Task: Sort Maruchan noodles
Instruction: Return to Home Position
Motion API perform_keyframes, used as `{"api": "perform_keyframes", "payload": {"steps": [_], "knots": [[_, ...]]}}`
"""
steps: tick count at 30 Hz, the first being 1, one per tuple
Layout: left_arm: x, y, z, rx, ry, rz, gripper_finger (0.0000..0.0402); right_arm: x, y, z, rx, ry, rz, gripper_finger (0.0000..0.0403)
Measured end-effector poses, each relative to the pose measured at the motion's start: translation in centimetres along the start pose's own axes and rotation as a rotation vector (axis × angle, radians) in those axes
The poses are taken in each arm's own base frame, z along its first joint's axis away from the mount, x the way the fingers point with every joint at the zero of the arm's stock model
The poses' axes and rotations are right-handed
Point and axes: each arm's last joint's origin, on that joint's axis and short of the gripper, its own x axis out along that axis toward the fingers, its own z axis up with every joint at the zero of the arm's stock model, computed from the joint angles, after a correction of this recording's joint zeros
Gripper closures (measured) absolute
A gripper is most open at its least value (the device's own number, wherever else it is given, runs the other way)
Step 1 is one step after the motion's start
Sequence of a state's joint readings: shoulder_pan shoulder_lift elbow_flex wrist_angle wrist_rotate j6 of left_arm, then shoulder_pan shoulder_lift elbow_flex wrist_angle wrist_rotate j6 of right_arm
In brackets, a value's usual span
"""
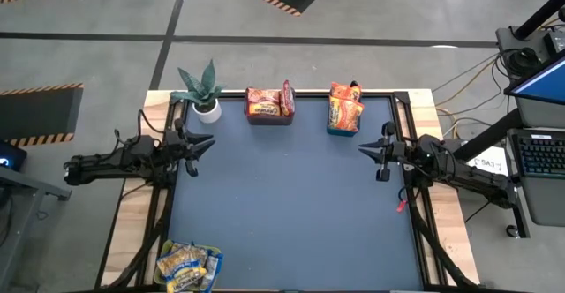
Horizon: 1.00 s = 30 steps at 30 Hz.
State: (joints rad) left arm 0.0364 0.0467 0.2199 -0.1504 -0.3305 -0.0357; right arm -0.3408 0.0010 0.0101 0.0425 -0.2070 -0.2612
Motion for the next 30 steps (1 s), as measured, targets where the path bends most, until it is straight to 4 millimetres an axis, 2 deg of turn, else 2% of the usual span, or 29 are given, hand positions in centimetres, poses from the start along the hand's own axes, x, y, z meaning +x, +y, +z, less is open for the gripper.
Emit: {"api": "perform_keyframes", "payload": {"steps": [30], "knots": [[0.00, 0.00, 0.00, 0.000, 0.000, 0.000, 0.0332, 0.05, -0.03, 0.11, 0.002, 0.011, 0.005, 0.0360]]}}
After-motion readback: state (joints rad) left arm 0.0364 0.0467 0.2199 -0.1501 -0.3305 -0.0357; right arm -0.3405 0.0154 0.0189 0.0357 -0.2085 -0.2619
